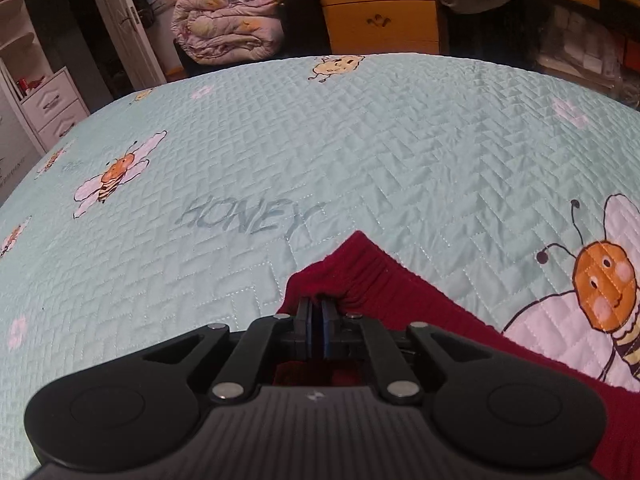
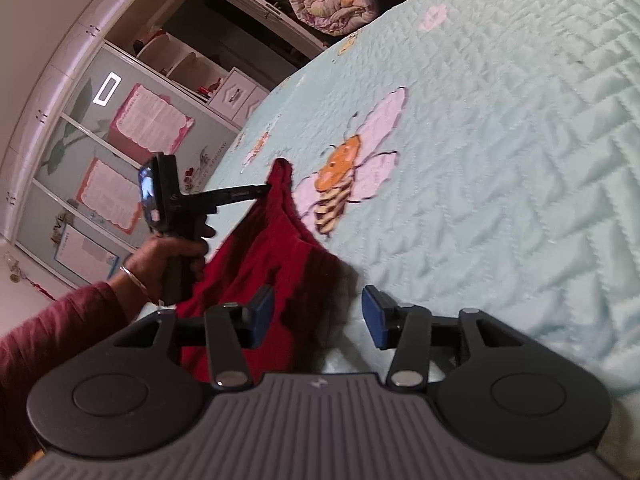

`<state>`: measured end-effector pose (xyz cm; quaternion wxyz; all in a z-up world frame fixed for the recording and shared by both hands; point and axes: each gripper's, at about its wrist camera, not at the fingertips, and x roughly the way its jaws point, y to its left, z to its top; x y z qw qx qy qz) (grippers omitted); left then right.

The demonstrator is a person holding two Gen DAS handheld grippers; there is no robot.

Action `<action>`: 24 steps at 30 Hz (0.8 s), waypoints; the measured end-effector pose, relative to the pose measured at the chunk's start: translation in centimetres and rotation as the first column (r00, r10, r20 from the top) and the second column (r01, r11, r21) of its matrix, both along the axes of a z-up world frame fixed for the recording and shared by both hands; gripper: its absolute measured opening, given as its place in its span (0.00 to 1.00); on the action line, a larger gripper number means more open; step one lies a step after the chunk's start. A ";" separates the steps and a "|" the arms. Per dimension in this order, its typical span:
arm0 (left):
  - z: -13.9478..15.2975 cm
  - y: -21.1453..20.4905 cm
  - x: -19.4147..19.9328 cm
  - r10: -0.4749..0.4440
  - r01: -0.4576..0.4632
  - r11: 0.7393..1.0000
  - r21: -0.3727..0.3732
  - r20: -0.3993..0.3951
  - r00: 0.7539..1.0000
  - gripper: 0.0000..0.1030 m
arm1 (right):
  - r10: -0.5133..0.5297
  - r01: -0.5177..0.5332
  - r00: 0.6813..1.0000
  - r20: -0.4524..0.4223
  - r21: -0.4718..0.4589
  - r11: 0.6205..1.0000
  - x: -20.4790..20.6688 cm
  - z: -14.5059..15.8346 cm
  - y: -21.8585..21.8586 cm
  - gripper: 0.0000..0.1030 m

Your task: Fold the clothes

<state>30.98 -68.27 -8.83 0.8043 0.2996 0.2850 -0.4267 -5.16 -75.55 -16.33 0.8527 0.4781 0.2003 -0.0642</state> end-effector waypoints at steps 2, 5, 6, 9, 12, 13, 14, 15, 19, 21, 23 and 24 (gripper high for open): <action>0.0 0.0 -0.1 -0.002 0.002 1.000 0.003 -0.001 1.000 0.06 | 0.007 -0.007 1.000 0.003 0.031 0.999 1.0 -0.3 -0.2 0.48; 0.2 0.1 0.3 0.005 -0.005 1.000 0.002 -0.020 1.000 0.07 | 0.006 -0.006 1.000 0.007 0.064 0.998 2.7 -0.9 -0.5 0.47; 0.2 0.1 0.4 0.007 -0.007 1.000 0.001 -0.026 1.000 0.07 | -0.008 0.007 1.000 0.016 0.084 0.996 2.9 -1.1 -0.7 0.47; 0.1 -0.1 0.4 0.010 -0.009 1.000 0.009 -0.019 1.000 0.07 | -0.033 0.026 0.998 0.046 0.155 0.988 3.2 -1.6 -1.2 0.48; 0.0 -0.2 0.6 0.013 -0.012 1.000 0.012 -0.024 1.000 0.08 | -0.032 0.013 0.995 0.092 0.202 0.979 3.2 -2.1 -1.6 0.50; 0.0 -0.2 0.8 0.018 -0.018 1.000 0.007 -0.036 0.999 0.09 | -0.027 0.003 0.994 0.108 0.217 0.976 3.3 -2.3 -1.8 0.50; 0.0 0.0 1.0 0.024 -0.024 1.000 0.001 -0.047 0.999 0.10 | -0.023 -0.006 0.992 0.123 0.233 0.972 3.5 -2.5 -2.0 0.50; 0.0 0.0 1.2 0.027 -0.027 1.000 0.001 -0.054 0.998 0.10 | -0.020 -0.016 0.990 0.139 0.249 0.968 3.6 -2.7 -2.3 0.49; 0.1 -0.2 1.6 0.033 -0.033 0.999 0.007 -0.065 0.997 0.11 | 0.006 -0.049 0.986 0.164 0.261 0.964 3.5 -2.9 -2.6 0.09; 0.2 -0.6 1.0 0.023 -0.022 1.000 0.022 -0.041 0.999 0.10 | -0.007 -0.034 0.987 0.162 0.245 0.969 2.4 -2.4 -2.5 0.09; 0.5 -1.1 -0.1 -0.018 0.018 1.000 0.021 -0.021 1.000 0.10 | -0.015 -0.025 0.983 0.181 0.215 0.976 1.1 -0.9 -2.1 0.08; 0.7 -1.4 -0.7 -0.034 0.034 0.999 0.013 -0.005 0.999 0.09 | -0.011 -0.026 0.981 0.191 0.189 0.982 0.5 0.3 -1.9 0.08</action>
